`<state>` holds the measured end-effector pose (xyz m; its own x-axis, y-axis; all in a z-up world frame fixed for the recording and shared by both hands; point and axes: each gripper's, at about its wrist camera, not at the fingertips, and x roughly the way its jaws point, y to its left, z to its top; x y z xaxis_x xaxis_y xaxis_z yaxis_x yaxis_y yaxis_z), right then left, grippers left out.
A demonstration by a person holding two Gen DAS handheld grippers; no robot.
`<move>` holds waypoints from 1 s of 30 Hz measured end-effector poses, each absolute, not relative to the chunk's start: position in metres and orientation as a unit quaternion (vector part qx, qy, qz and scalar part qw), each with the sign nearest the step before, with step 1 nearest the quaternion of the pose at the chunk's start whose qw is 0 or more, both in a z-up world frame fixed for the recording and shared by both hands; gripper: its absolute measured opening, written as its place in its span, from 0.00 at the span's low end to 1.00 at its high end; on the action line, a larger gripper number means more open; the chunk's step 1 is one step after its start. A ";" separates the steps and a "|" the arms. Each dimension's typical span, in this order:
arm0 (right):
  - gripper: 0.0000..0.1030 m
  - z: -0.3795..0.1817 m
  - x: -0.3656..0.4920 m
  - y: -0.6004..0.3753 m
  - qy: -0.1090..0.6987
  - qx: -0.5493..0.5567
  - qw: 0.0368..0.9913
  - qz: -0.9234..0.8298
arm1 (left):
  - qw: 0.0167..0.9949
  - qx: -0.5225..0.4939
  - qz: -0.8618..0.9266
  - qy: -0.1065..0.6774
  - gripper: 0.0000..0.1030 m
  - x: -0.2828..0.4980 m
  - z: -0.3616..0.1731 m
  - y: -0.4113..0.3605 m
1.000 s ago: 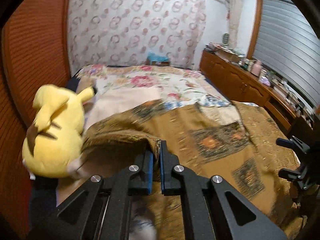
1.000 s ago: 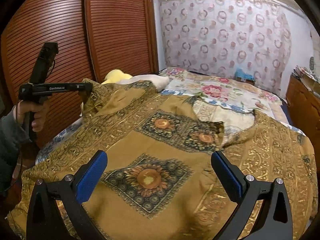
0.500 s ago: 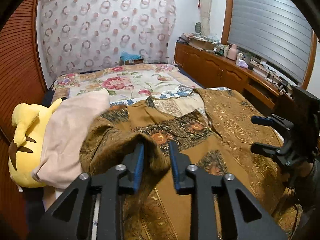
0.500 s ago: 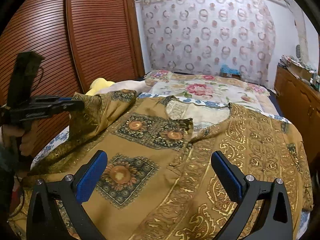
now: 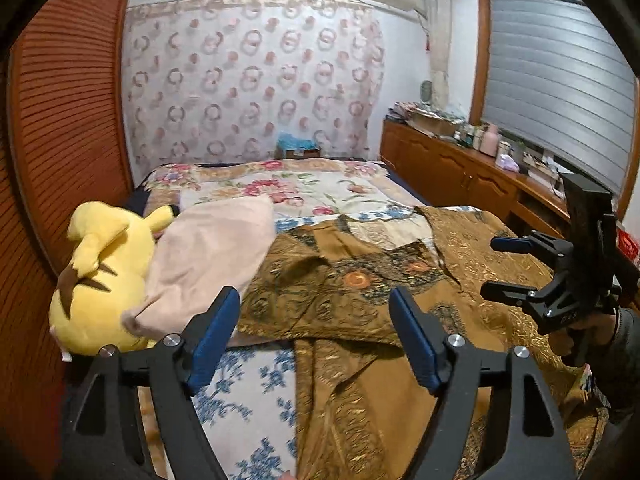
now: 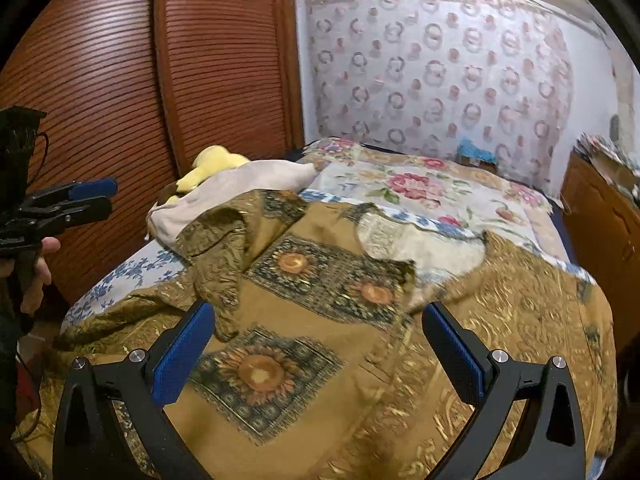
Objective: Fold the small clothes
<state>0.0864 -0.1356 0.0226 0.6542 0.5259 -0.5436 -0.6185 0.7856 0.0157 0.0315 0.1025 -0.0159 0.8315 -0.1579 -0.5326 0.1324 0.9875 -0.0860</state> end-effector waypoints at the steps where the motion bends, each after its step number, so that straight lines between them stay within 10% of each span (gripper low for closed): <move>1: 1.00 0.023 0.087 -0.127 0.270 -0.092 0.902 0.322 | 0.957 -0.026 -0.070 0.281 0.76 0.030 -0.018 0.105; 12: 0.73 0.024 0.125 -0.057 0.287 -0.129 0.849 0.425 | 0.956 -0.054 -0.020 0.288 0.76 0.014 -0.042 0.134; 24: 0.70 -0.024 0.165 0.040 0.338 -0.219 0.801 0.443 | 0.952 -0.065 -0.009 0.299 0.76 0.003 -0.055 0.149; 30: 0.29 -0.041 0.174 0.055 0.345 -0.251 0.802 0.418 | 0.949 -0.064 -0.015 0.309 0.76 0.006 -0.058 0.146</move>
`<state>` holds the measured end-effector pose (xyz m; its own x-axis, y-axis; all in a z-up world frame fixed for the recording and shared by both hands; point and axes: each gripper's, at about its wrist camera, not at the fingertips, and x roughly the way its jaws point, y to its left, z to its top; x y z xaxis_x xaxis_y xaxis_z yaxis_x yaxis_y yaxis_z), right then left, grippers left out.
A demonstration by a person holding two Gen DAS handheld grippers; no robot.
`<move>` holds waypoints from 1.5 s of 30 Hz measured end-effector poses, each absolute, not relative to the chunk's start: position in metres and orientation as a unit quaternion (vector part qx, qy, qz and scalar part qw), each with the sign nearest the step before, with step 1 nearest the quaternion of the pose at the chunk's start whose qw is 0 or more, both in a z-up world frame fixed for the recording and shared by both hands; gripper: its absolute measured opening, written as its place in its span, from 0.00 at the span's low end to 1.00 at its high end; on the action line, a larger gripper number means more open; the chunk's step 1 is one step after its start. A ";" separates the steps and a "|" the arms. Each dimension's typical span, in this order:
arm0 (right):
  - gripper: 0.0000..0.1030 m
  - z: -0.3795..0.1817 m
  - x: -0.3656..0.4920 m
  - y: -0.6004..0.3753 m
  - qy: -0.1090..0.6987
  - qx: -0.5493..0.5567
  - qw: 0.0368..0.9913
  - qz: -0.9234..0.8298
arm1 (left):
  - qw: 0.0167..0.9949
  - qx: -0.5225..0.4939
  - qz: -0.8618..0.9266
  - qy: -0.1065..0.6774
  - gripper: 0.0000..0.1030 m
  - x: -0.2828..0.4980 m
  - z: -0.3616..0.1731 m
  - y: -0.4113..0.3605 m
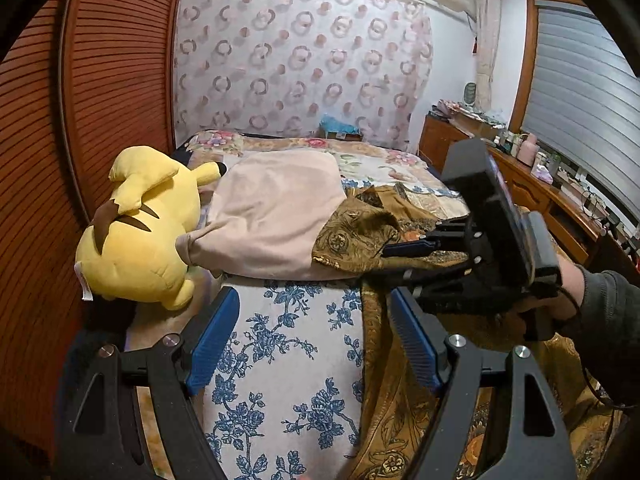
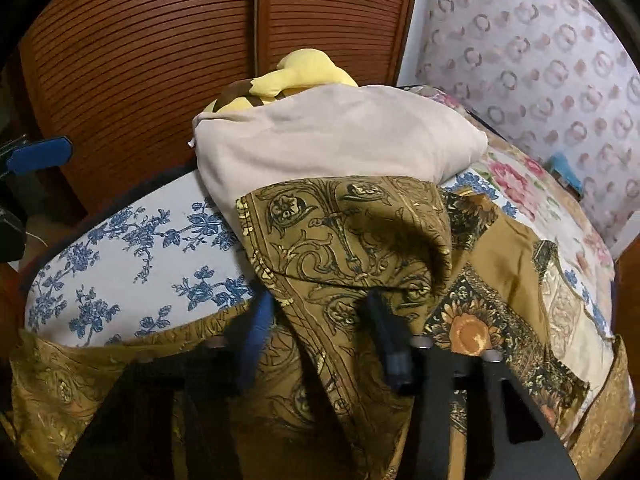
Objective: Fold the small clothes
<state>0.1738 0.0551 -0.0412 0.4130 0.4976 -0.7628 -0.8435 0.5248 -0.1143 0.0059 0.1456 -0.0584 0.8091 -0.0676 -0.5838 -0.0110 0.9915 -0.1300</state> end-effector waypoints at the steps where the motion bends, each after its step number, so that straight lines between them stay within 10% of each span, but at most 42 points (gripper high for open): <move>1: 0.22 -0.037 0.172 0.053 0.343 -0.245 0.805 0.417 | 0.949 -0.063 -0.015 0.309 0.76 0.006 -0.059 0.145; 17: 0.09 0.001 0.169 -0.042 0.294 -0.113 0.879 0.358 | 0.947 -0.045 -0.039 0.315 0.76 0.020 -0.054 0.121; 24: 0.52 -0.008 0.157 -0.094 0.288 -0.100 0.908 0.286 | 0.944 -0.039 -0.055 0.323 0.76 0.043 -0.054 0.109; 37: 0.52 -0.055 0.149 -0.181 0.354 -0.111 0.902 0.219 | 0.928 -0.005 -0.095 0.360 0.76 0.125 -0.060 0.076; 45: 0.52 -0.080 0.160 -0.187 0.385 -0.113 0.891 0.211 | 0.914 -0.007 -0.099 0.393 0.56 0.180 -0.072 0.075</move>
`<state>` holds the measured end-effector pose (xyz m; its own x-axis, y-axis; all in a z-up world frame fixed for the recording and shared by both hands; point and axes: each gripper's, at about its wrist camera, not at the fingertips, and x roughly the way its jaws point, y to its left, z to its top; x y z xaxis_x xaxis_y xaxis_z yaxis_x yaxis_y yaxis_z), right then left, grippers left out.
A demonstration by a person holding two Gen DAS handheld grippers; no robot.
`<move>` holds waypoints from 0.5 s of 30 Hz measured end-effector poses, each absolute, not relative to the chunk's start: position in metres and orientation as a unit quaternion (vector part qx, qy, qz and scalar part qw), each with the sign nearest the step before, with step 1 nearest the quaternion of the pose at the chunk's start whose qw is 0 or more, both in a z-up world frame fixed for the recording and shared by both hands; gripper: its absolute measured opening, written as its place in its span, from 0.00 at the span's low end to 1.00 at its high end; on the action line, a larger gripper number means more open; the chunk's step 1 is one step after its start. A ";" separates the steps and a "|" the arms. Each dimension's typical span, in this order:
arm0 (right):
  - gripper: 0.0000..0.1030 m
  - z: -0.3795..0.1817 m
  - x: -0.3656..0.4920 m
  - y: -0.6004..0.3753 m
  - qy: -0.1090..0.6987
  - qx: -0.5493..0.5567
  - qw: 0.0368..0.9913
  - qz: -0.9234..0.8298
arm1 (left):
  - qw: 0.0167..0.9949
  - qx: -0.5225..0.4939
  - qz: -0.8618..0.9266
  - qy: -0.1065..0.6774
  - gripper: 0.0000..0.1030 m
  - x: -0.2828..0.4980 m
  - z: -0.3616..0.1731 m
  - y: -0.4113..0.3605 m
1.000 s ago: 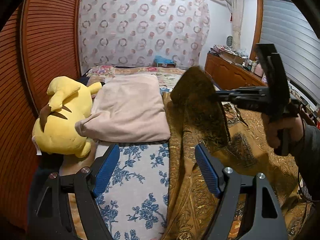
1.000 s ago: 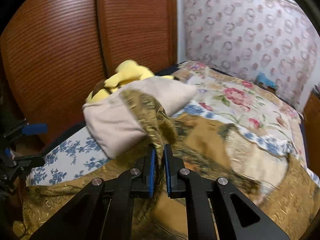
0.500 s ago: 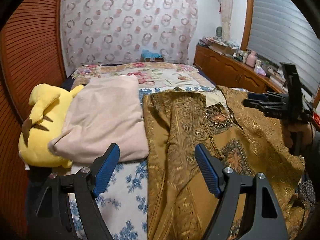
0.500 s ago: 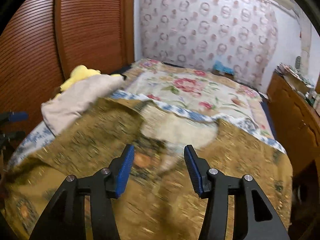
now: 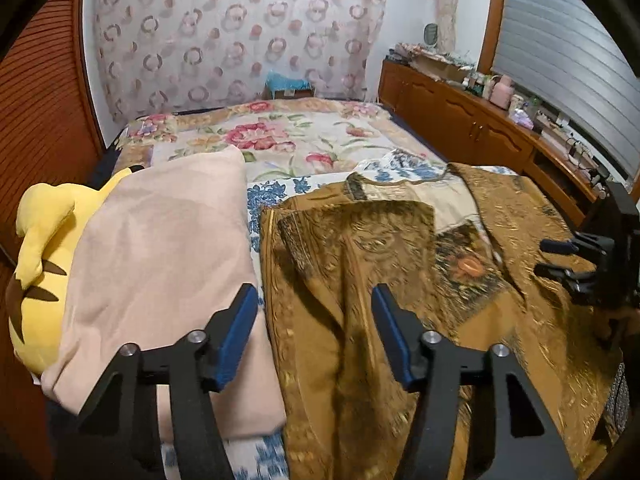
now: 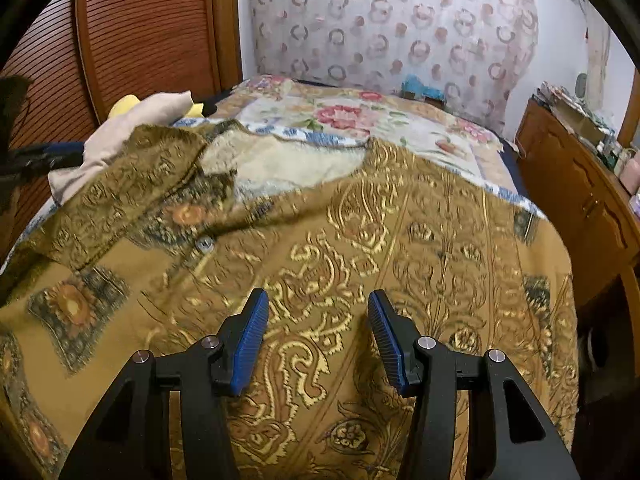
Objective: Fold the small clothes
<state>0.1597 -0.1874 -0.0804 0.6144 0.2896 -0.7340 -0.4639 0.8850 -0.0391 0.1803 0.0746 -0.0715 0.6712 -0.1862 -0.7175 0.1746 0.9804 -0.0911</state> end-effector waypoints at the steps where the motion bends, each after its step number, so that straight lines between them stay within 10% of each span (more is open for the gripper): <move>1: 0.52 -0.075 0.172 -0.186 0.389 -0.114 0.890 0.211 | 0.912 -0.008 -0.098 0.397 0.54 0.186 -0.074 0.074; 15: 0.54 -0.063 0.173 -0.184 0.399 -0.110 0.887 0.206 | 0.893 -0.031 -0.089 0.439 0.42 0.224 -0.100 0.074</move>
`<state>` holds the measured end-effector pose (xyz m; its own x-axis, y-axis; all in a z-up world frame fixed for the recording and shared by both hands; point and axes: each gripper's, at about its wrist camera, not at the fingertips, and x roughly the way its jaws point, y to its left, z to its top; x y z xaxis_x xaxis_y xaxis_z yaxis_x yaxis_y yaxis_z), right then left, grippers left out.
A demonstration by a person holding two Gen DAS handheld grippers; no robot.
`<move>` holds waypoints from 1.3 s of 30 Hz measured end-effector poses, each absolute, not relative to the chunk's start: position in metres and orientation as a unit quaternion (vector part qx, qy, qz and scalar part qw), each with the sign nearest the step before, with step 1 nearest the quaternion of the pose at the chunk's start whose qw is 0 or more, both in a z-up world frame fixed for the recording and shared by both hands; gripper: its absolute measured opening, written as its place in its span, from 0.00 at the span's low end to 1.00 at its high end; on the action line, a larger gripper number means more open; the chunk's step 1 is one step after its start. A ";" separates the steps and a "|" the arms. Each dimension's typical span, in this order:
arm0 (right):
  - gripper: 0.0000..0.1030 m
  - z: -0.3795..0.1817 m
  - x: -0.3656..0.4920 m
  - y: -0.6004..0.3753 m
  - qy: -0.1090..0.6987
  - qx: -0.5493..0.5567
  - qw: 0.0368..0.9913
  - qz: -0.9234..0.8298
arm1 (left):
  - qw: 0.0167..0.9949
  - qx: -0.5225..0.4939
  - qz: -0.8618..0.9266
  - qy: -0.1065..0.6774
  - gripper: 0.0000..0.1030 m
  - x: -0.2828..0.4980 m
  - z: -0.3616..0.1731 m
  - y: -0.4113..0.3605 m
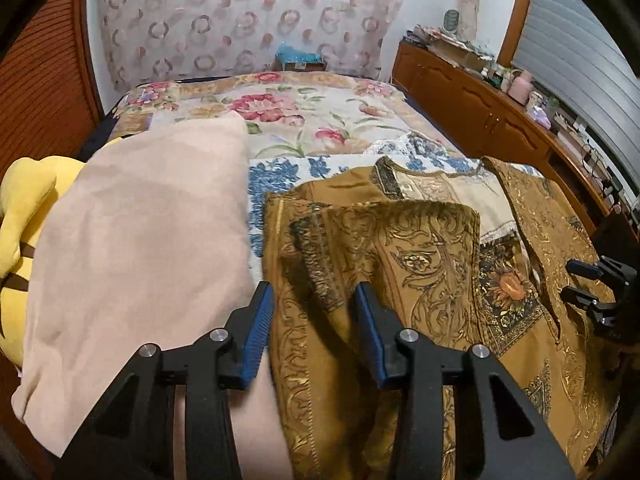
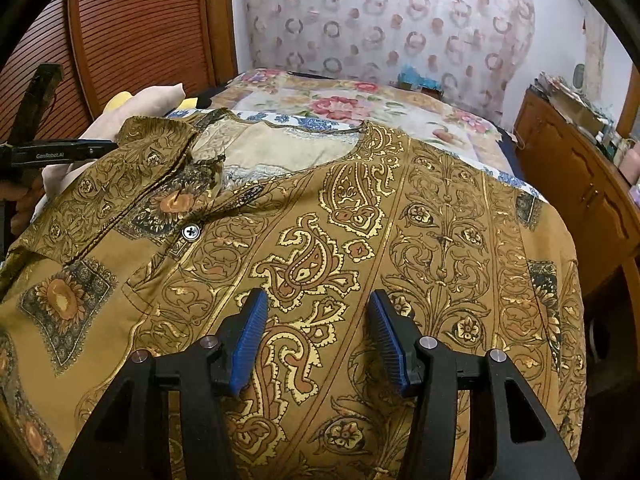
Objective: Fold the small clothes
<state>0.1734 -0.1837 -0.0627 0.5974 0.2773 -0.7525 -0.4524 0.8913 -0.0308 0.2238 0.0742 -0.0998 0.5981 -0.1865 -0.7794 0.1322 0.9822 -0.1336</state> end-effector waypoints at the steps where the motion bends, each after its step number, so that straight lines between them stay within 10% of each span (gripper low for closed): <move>1: 0.54 -0.062 0.174 -0.183 0.398 -0.112 0.887 0.205 | 0.892 -0.030 -0.091 0.441 0.42 0.225 -0.101 0.073; 10: 0.56 -0.059 0.178 -0.190 0.400 -0.115 0.886 0.206 | 0.894 -0.013 -0.088 0.439 0.04 0.227 -0.094 0.067; 21: 0.57 -0.059 0.179 -0.193 0.400 -0.116 0.885 0.207 | 0.927 0.018 -0.049 0.371 0.03 0.212 -0.017 0.102; 34: 0.59 -0.059 0.180 -0.197 0.400 -0.117 0.885 0.208 | 0.914 0.009 -0.013 0.405 0.05 0.218 -0.049 0.145; 39: 0.63 -0.061 0.182 -0.201 0.402 -0.115 0.885 0.204 | 0.927 0.018 -0.017 0.374 0.26 0.188 -0.042 0.138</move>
<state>0.1818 -0.2007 -0.0605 0.5940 0.2697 -0.7579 -0.4543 0.8900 -0.0393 0.1880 0.1384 -0.0418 0.7193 -0.0180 -0.6945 0.0452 0.9988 0.0210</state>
